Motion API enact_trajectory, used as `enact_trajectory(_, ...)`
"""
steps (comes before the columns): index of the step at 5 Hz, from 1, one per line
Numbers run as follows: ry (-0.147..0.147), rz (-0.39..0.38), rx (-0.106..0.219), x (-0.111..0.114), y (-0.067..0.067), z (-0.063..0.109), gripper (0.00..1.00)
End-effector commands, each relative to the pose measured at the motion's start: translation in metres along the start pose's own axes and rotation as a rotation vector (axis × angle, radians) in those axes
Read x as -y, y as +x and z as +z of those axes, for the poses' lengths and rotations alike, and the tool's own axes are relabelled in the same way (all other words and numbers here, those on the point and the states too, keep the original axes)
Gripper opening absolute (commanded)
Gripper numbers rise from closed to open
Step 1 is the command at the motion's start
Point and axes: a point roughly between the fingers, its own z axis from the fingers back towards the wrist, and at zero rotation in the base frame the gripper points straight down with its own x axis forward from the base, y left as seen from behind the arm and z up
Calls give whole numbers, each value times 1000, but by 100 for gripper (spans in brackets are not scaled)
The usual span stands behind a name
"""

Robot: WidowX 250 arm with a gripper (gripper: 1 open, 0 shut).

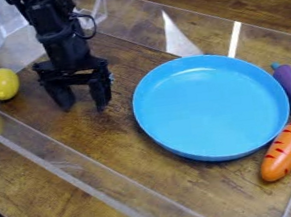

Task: Put the lemon on the blue tray

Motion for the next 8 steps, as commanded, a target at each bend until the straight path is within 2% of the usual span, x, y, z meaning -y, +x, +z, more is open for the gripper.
enact_trajectory(1, -5, -83, 55, 9, 11, 13, 100)
enact_trajectory(3, 0, -49, 82, -6, 15, 9, 100)
enact_trajectory(6, 10, -55, 129, -16, 40, 11, 100)
enact_trajectory(8, 26, 16, 165, -15, 61, 10, 100)
